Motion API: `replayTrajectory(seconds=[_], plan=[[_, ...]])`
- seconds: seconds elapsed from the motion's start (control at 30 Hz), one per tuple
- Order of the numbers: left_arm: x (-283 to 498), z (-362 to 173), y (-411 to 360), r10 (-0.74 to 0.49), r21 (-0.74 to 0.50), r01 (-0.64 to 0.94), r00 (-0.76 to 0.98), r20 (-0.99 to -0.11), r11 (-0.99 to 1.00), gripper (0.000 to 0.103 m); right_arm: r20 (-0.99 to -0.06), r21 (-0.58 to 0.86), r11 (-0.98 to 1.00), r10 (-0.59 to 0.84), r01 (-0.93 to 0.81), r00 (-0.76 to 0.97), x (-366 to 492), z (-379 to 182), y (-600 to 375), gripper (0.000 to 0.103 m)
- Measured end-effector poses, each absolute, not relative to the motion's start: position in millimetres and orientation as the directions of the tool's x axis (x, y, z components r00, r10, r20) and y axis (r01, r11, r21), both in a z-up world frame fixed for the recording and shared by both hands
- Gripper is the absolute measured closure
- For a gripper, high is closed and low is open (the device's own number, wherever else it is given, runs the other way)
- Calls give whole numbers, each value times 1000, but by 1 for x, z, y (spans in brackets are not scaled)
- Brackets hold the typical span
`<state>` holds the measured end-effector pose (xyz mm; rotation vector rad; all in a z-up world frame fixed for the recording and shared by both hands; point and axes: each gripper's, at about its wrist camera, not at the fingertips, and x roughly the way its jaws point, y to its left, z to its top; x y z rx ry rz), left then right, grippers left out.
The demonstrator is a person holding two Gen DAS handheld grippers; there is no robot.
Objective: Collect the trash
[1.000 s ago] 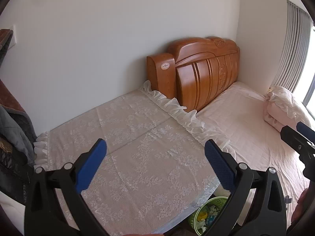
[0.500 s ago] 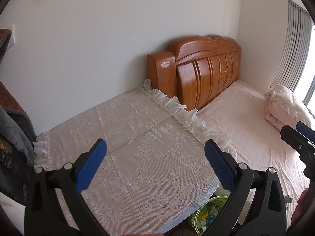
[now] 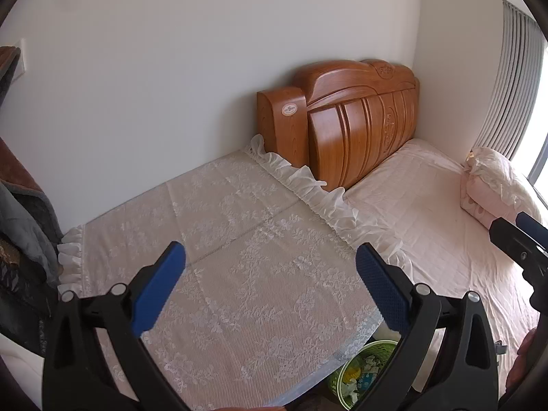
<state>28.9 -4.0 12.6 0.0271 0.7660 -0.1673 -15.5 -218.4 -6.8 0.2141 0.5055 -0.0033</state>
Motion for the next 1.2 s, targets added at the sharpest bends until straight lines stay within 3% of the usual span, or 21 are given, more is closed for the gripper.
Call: replayTrajectory(seconds=[1.2], plan=[[28,2,9,-132,-55,134,676,-725,989,8,-492,199,980,72,31,867,-16,-9,-201,2]])
